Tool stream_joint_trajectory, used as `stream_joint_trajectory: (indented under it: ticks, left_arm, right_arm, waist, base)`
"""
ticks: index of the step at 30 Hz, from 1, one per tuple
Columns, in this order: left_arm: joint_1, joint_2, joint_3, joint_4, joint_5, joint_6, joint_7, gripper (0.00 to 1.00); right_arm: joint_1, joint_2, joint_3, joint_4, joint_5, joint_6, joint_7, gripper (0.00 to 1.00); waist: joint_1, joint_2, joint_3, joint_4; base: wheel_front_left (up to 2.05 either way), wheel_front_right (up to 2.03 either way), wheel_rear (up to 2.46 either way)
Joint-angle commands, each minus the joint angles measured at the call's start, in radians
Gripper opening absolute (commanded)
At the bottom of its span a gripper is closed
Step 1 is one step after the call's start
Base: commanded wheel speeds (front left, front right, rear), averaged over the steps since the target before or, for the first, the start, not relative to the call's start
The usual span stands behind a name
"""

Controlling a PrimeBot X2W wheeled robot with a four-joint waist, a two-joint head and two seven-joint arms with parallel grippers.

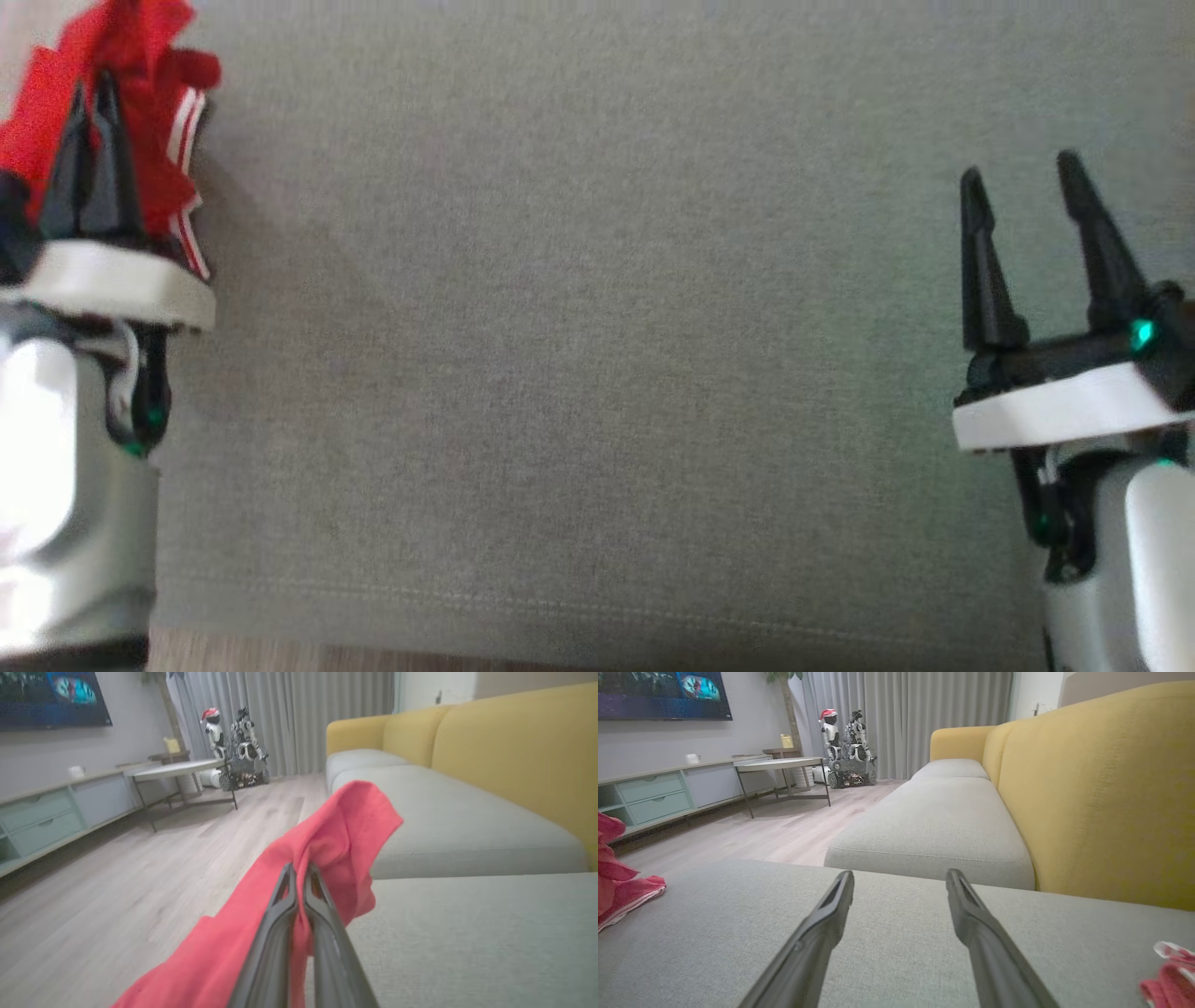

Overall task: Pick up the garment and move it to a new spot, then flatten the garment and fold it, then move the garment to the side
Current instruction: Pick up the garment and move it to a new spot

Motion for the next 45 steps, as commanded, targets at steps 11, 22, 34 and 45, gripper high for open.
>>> stream_joint_trajectory:
  ticks: [11,22,34,45]
  left_arm:
    - [0.295,-0.035,-0.026,-0.267,0.018,0.002,0.015,0.00]
    - [0.357,-0.071,-0.115,-0.361,0.021,-0.015,0.092,0.00]
    - [0.112,-0.148,-0.244,-0.255,0.043,-0.056,0.107,0.00]
    - [-0.035,-0.189,-0.321,-0.069,0.029,-0.072,0.080,0.00]
  right_arm:
    - [0.112,0.028,0.006,0.025,0.034,-0.001,-0.033,1.00]
    - [0.140,0.032,0.022,0.010,0.044,-0.001,-0.026,1.00]
    - [0.085,0.032,0.073,0.011,0.081,-0.001,-0.058,1.00]
    - [0.047,0.032,0.091,0.058,0.129,-0.001,-0.124,1.00]
  waist:
    - [0.0001,0.0000,-0.184,-0.074]
    - [0.0001,0.0000,-0.192,-0.176]
    - [0.0001,0.0000,-0.065,-0.417]
    - [0.0001,0.0000,0.032,-0.535]
  base:
    - [0.00,0.00,0.00]
    - [0.00,0.00,0.00]
    - [0.00,0.00,0.00]
    - [0.00,0.00,0.00]
